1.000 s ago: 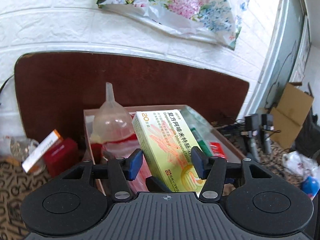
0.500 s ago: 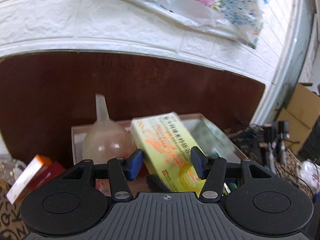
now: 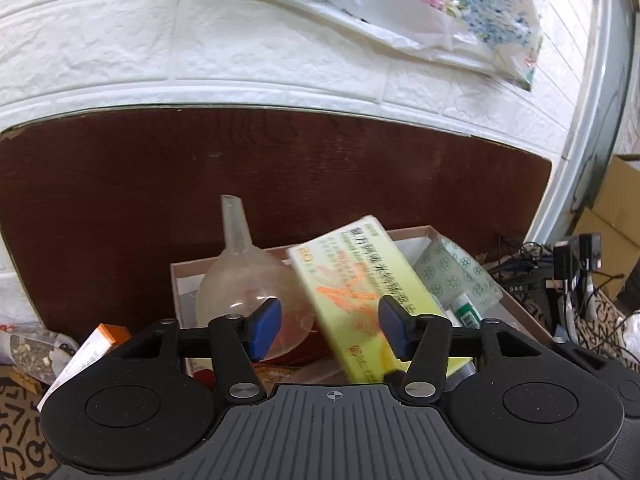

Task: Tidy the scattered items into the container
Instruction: 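Lower the medicine box into the box and open the left gripper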

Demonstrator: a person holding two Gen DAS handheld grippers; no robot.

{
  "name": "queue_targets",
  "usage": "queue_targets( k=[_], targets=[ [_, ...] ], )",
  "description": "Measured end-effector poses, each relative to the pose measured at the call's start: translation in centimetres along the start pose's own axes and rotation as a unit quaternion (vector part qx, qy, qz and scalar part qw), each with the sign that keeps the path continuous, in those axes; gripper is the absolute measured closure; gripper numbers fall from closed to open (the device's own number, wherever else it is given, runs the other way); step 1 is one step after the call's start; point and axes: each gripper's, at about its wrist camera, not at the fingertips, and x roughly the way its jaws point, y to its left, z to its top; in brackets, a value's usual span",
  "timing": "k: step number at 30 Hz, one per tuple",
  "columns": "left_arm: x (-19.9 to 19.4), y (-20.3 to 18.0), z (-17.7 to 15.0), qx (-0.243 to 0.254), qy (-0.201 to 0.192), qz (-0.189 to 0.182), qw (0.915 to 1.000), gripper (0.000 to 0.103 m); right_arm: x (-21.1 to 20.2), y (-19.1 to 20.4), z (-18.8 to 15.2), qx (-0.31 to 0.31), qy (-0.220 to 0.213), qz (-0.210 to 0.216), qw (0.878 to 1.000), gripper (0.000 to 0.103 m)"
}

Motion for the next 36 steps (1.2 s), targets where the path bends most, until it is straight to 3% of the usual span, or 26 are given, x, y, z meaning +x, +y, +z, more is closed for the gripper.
queue_targets(
  k=[8, 9, 13, 15, 17, 20, 23, 30, 36],
  targets=[
    [2.1, -0.3, 1.5, 0.001, 0.006, 0.007, 1.0000, 0.045, 3.1, -1.0, 2.7, 0.035, 0.017, 0.008, 0.999, 0.065],
    [2.6, -0.2, 1.8, 0.002, 0.010, 0.011, 0.9999, 0.044, 3.6, -1.1, 2.9, 0.039, 0.023, 0.010, 0.999, 0.074],
    [3.1, 0.0, 1.7, 0.004, 0.018, 0.014, 0.9997, 0.043, 5.0, -0.7, 3.3, 0.046, 0.038, 0.014, 0.998, 0.074],
    [2.4, 0.3, 1.5, 0.004, 0.012, 0.008, 0.9999, 0.034, 4.7, -0.6, 3.2, 0.048, 0.035, 0.017, 0.998, 0.072],
    [1.4, 0.3, 1.3, -0.002, -0.004, 0.012, 0.9999, 0.012, 4.1, -0.8, 3.0, 0.051, 0.028, 0.018, 0.998, 0.063],
    [-0.9, 0.5, 0.8, -0.020, -0.037, 0.010, 0.9991, 0.007, 2.8, -1.2, 2.6, 0.062, 0.019, 0.021, 0.998, 0.051],
    [-3.5, 0.2, -0.2, -0.029, -0.051, 0.004, 0.9983, 0.001, 0.7, -1.6, 2.1, 0.067, 0.004, 0.012, 0.998, 0.030],
    [-10.0, -2.0, -5.9, -0.041, -0.078, 0.008, 0.9961, 0.000, -5.4, -1.5, -0.5, 0.061, -0.002, 0.003, 0.998, 0.005],
    [-14.5, -2.3, -12.9, -0.080, -0.052, 0.035, 0.9948, 0.000, -10.2, -0.1, -3.0, 0.047, 0.015, -0.003, 0.999, 0.001]
  ],
)
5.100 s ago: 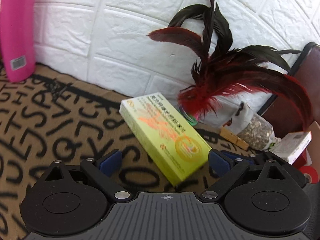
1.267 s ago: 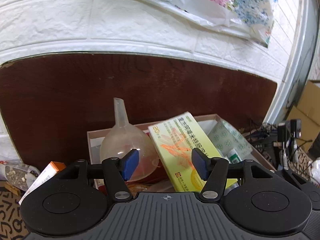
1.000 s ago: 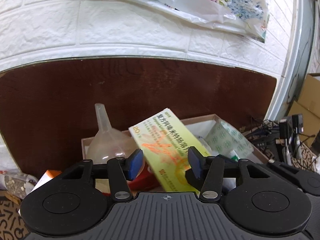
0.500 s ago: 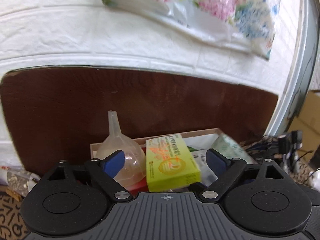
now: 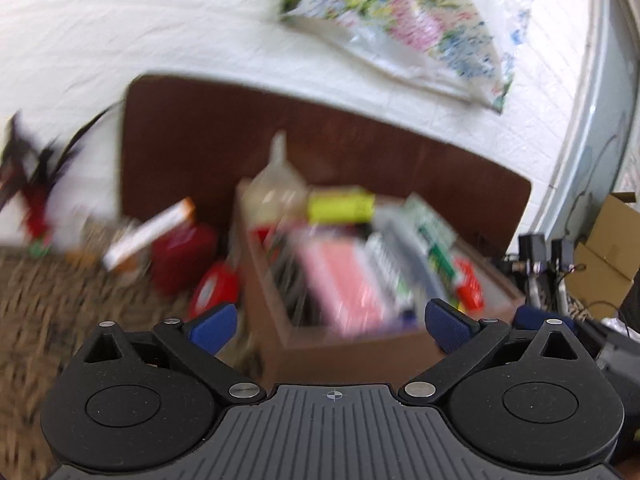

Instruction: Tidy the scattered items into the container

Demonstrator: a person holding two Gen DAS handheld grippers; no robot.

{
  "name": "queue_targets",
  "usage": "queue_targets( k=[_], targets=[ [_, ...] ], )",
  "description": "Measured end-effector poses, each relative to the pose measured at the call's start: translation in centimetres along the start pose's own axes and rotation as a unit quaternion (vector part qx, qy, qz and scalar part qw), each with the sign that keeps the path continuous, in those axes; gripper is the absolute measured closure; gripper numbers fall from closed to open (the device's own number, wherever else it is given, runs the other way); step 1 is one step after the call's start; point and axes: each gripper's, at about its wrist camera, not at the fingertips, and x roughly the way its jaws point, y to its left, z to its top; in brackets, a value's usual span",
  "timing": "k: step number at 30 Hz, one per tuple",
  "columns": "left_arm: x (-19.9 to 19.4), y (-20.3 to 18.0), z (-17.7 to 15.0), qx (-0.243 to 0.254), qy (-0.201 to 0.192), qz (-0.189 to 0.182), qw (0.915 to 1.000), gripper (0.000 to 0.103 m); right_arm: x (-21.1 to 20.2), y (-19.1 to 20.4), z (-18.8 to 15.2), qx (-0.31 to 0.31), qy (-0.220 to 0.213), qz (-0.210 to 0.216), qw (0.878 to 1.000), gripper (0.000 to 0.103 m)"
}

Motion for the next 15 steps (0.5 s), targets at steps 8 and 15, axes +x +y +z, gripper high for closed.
queue_targets(
  k=[8, 15],
  targets=[
    [-5.0, 0.1, -3.5, 0.004, 0.021, 0.066, 0.9976, 0.000, -4.6, 3.5, -2.8, -0.073, 0.026, -0.026, 0.997, 0.001],
    [-7.5, -2.6, -3.9, 0.024, 0.014, 0.063, 0.9976, 0.000, -9.0, 3.2, -3.0, -0.082, 0.036, -0.054, 0.995, 0.001]
  ],
)
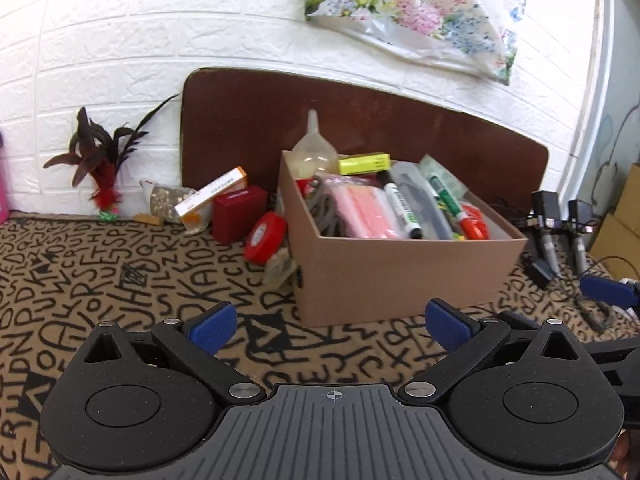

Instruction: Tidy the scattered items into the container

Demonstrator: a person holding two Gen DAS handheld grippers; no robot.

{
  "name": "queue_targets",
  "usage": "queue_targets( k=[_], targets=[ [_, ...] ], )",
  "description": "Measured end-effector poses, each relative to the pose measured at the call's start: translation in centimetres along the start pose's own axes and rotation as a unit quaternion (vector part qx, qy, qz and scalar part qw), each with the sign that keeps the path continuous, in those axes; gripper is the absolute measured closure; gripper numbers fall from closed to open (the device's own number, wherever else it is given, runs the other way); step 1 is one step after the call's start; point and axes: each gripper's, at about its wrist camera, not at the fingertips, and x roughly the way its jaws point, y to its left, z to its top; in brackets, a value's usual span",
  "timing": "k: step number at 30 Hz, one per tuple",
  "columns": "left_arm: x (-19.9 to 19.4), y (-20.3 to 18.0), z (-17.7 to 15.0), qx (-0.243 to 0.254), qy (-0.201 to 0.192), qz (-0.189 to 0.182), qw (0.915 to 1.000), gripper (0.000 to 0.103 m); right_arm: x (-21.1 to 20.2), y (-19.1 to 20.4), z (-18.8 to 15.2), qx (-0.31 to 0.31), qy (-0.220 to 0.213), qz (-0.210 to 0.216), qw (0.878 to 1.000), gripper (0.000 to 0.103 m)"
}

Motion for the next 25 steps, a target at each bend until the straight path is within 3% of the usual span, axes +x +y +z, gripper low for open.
queue_targets(
  k=[11, 16, 25],
  targets=[
    [-0.3, -1.8, 0.2, -0.011, 0.012, 0.001, 0.9999, 0.000, -2.7, -2.4, -1.4, 0.028, 0.012, -0.029, 0.999, 0.001],
    [-0.4, -2.2, 0.1, -0.008, 0.012, -0.014, 0.9998, 0.000, -2.8, -2.6, -1.7, 0.030, 0.018, -0.034, 0.999, 0.001],
    [-0.7, -2.5, 0.2, 0.000, 0.005, -0.008, 1.0000, 0.000, -2.5, -2.2, -1.9, 0.022, 0.029, -0.032, 0.999, 0.001]
  ],
)
